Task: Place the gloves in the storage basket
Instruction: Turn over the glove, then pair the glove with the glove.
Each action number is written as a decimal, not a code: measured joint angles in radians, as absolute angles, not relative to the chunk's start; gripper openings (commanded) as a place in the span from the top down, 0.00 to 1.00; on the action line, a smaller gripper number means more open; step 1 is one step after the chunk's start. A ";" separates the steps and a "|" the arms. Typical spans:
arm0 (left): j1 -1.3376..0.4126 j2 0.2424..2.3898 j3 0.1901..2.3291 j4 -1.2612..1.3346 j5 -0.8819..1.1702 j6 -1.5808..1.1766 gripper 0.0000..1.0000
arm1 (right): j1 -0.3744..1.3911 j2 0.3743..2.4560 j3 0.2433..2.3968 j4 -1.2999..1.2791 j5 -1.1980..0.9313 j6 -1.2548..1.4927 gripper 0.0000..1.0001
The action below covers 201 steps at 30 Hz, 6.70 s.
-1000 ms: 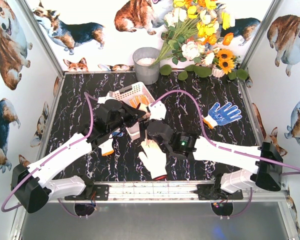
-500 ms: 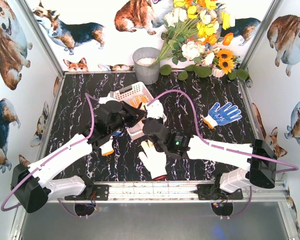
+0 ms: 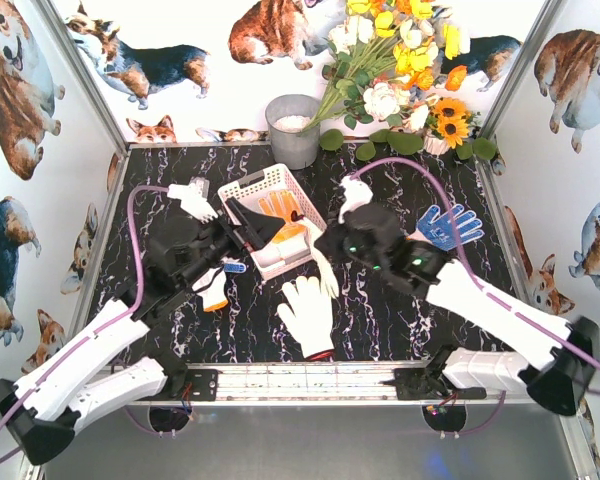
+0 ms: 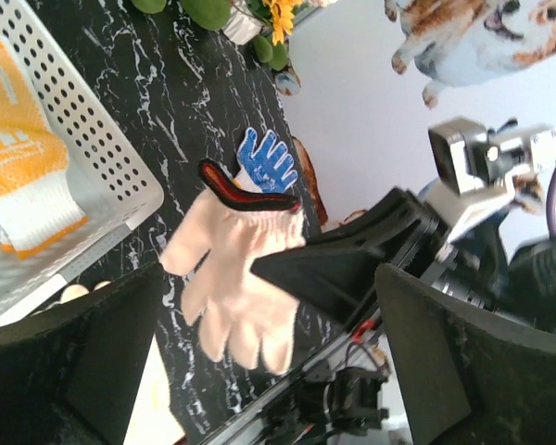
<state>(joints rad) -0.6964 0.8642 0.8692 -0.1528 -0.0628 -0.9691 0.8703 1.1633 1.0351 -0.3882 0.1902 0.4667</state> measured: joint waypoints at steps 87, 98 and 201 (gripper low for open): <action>-0.742 0.853 0.866 -0.380 0.505 -0.302 0.73 | 0.761 1.263 1.262 -0.699 -0.676 0.102 1.00; -0.742 0.880 0.866 -0.396 0.456 -0.286 1.00 | 0.761 1.246 1.262 -0.699 -0.632 0.103 1.00; -1.029 1.084 0.546 -0.204 -0.258 -0.896 0.54 | 0.749 1.016 0.535 -0.401 -0.148 0.844 0.53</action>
